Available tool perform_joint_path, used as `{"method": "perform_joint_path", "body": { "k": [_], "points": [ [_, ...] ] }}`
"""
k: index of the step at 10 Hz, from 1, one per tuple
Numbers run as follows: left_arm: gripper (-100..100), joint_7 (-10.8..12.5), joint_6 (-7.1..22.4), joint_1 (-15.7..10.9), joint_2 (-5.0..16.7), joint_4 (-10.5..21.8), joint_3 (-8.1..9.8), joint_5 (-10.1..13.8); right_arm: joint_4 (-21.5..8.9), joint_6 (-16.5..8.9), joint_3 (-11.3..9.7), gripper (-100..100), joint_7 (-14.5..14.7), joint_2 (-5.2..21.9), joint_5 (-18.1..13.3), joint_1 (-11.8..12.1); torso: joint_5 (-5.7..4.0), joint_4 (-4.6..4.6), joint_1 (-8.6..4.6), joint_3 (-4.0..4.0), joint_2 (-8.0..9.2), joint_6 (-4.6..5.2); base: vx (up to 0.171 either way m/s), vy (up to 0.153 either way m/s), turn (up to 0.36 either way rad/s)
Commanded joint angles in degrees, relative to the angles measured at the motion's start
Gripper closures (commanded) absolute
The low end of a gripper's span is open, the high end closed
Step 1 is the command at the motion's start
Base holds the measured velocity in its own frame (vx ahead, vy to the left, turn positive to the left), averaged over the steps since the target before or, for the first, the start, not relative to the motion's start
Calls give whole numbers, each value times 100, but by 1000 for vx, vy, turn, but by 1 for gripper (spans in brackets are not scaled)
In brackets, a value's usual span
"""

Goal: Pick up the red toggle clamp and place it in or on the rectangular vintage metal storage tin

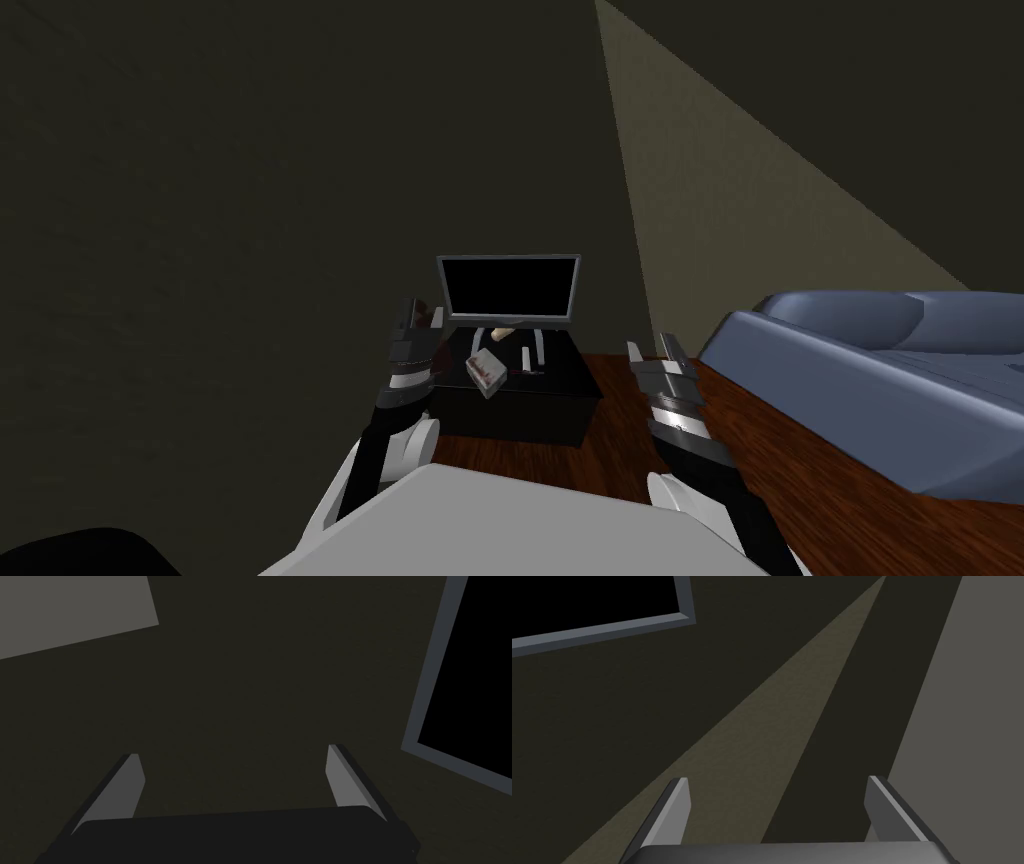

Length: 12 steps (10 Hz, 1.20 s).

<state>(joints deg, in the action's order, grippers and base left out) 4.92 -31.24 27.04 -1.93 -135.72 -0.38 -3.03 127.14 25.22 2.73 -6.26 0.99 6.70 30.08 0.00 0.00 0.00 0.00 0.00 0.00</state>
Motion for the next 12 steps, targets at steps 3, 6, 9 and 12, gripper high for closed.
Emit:
{"method": "perform_joint_path", "body": {
  "k": [3, 6, 9, 12],
  "points": [
    [0, 0, 0, 0, 0, 0, 0, 0, -269, -97, -114, -100, -185, 487, -79, -152, -1, -2, -5, -5, -9, -2, 21, -9, 191],
    [0, 0, 0, 0, 0, 0, 0, 0, -635, -211, -282, -100, -361, 919, -211, -341, -2, -3, -7, -8, -13, -4, 27, -14, 203],
    [0, 0, 0, 0, 0, 0, 0, 0, -1134, -347, -527, -100, -509, 1403, -418, -572, -2, -5, -6, -12, -20, -4, 41, -16, 296],
    [0, 0, 0, 1, 0, 0, 1, 0, -1536, -439, -738, -100, -564, 1745, -601, -733, -1, -5, -4, -11, -18, 2, 36, -13, 213]
  ]
}}
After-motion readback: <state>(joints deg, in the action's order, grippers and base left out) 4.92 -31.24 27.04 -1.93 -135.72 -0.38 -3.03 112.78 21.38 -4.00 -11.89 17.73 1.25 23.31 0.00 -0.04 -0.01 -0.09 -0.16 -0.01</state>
